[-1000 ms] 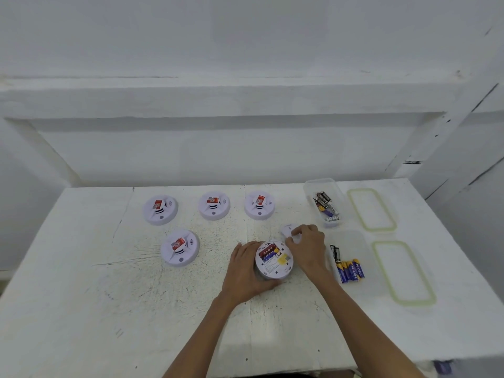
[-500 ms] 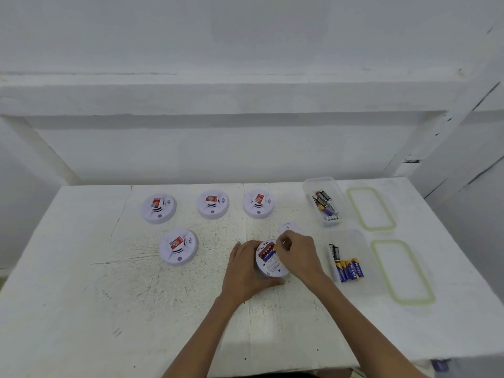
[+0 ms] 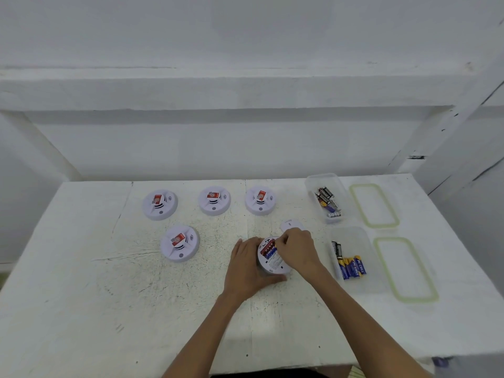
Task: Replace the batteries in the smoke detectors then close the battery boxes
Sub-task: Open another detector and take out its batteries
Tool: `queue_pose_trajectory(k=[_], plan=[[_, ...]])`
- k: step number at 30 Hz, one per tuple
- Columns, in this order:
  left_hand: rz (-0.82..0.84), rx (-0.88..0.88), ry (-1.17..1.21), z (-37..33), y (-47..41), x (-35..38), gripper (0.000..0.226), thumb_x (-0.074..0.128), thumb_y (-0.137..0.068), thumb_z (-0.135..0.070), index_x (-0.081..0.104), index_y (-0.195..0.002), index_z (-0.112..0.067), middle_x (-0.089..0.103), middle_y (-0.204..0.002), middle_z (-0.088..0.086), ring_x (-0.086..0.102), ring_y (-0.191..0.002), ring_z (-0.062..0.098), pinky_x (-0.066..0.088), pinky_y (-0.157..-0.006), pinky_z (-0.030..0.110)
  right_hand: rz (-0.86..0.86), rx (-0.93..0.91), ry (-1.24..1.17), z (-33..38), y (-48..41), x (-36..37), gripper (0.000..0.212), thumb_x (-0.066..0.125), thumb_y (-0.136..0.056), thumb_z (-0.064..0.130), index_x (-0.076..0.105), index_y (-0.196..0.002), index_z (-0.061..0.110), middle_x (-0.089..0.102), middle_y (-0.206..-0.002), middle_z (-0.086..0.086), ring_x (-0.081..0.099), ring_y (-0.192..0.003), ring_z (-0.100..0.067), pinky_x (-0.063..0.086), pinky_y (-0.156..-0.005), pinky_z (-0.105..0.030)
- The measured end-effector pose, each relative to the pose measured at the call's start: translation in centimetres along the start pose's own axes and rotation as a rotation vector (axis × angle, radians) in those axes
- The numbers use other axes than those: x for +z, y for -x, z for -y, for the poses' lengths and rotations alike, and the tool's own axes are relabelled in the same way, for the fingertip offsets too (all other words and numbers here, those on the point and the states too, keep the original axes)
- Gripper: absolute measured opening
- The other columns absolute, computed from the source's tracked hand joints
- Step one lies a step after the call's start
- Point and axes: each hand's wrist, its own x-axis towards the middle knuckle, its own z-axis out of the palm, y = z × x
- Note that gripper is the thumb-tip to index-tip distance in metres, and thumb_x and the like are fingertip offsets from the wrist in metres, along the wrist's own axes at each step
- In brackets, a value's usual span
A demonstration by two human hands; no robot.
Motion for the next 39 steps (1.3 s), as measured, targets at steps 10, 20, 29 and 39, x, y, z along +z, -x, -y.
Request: queue_pose_trajectory(k=[10,20,29,39], plan=[[0.006,0.011,-0.001,0.3,0.0,0.1,0.094,0.079,-0.056,-0.08,0.058,-0.128,-0.024,0.066,-0.12,-0.01,0.061,-0.114,0.011,0.023,-0.124,0.038,0.034,0.05,0.089,0.7,-0.5,1.0,0.038,0.055,-0.095,0.043,0.068,-0.092,0.008,0.07,-0.094,-0.01,0.066,-0.079,-0.018,0.054,-0.062,-0.024],[-0.002,0.01,-0.023,0.2,0.0,0.2,0.097,0.069,-0.054,-0.091,0.058,-0.126,-0.027,0.066,-0.119,-0.013,0.06,-0.112,0.008,0.023,-0.124,0.034,-0.003,0.077,0.041,0.5,-0.5,0.8,0.033,0.061,-0.093,0.038,0.073,-0.098,0.008,0.074,-0.092,-0.006,0.062,-0.069,-0.011,0.052,-0.062,-0.019],[-0.07,-0.002,-0.136,0.2,-0.3,1.4,0.094,0.062,-0.059,-0.092,0.062,-0.125,-0.026,0.068,-0.116,-0.011,0.063,-0.112,0.013,0.029,-0.122,0.043,-0.098,0.022,-0.04,0.7,0.9,1.1,0.016,0.058,-0.093,0.032,0.063,-0.1,0.019,0.07,-0.091,-0.001,0.058,-0.07,-0.009,0.054,-0.061,-0.022],[-0.141,-0.071,-0.258,-2.2,0.1,2.6,0.105,0.059,-0.056,-0.095,0.055,-0.136,-0.027,0.061,-0.131,-0.007,0.053,-0.128,0.016,0.024,-0.12,0.061,-0.337,-0.083,-0.255,-2.1,1.6,-4.4,0.009,0.067,-0.086,0.025,0.061,-0.092,0.023,0.064,-0.068,0.009,0.06,-0.061,-0.003,0.044,-0.055,-0.015]])
